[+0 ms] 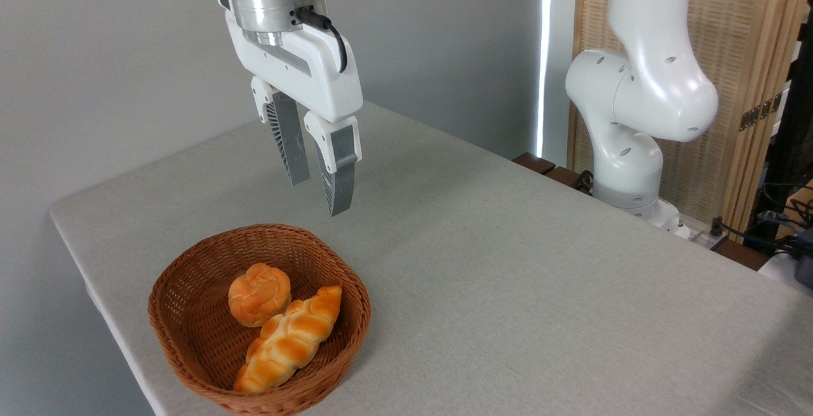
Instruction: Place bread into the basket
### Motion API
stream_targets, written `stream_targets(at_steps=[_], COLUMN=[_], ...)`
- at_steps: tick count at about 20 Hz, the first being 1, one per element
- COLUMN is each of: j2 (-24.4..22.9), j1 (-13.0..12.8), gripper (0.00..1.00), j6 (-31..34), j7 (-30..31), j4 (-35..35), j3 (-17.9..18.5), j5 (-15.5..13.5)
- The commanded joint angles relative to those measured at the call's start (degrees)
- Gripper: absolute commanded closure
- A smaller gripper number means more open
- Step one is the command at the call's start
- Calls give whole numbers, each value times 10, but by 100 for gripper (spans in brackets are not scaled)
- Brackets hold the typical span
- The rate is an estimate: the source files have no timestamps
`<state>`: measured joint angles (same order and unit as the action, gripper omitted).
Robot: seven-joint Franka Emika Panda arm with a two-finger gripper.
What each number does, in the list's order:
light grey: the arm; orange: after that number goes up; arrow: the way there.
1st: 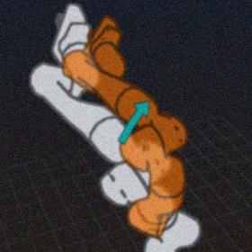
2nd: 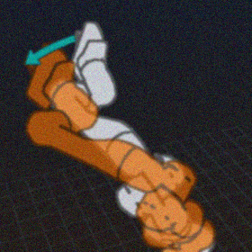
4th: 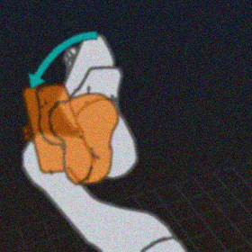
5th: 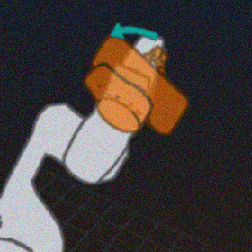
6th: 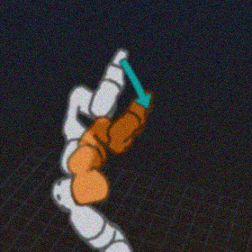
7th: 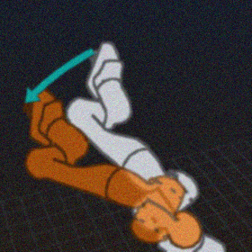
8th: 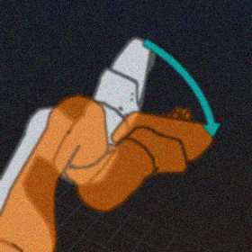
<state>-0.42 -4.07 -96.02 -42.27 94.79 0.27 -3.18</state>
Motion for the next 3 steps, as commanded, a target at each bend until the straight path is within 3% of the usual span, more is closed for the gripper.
stream_targets(at_steps=[1, 3], j2=[-6, -5], j1=[-2, -2], gripper=[0, 0], j6=[-8, -8], j7=[-3, -3], j4=[4, 4], j3=[12, 12], j5=[3, 2])
